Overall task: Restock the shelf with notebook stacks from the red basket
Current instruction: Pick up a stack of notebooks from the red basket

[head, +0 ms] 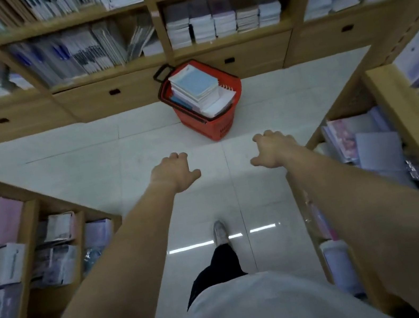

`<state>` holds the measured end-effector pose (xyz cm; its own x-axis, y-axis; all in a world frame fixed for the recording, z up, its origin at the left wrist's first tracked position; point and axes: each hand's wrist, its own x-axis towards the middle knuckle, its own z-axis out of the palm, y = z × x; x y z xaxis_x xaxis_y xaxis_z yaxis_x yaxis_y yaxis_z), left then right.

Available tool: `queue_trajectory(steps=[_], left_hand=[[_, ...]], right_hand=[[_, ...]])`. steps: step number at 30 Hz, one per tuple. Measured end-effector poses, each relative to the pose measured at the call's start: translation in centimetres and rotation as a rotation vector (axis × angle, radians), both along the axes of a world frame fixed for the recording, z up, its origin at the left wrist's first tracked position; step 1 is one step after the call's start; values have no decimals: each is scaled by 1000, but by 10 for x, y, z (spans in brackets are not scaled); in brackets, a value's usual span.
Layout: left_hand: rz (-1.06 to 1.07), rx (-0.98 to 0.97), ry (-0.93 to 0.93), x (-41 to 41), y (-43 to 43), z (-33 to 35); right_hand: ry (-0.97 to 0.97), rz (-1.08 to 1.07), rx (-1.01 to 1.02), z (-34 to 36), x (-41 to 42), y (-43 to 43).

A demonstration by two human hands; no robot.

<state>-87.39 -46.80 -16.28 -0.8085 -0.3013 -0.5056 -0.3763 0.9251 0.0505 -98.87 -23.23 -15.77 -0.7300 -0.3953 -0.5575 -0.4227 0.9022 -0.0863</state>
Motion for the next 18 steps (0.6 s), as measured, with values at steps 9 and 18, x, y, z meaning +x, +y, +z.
queue_trajectory(steps=[9,18], left_hand=[[-60,12,-56,-174,-108,-8],[-47,59,-47,-346,-146,-32]], right_hand=[[-40,-120,10,9,-162,-88],[-78,-140,-9,-11,-338,-127]])
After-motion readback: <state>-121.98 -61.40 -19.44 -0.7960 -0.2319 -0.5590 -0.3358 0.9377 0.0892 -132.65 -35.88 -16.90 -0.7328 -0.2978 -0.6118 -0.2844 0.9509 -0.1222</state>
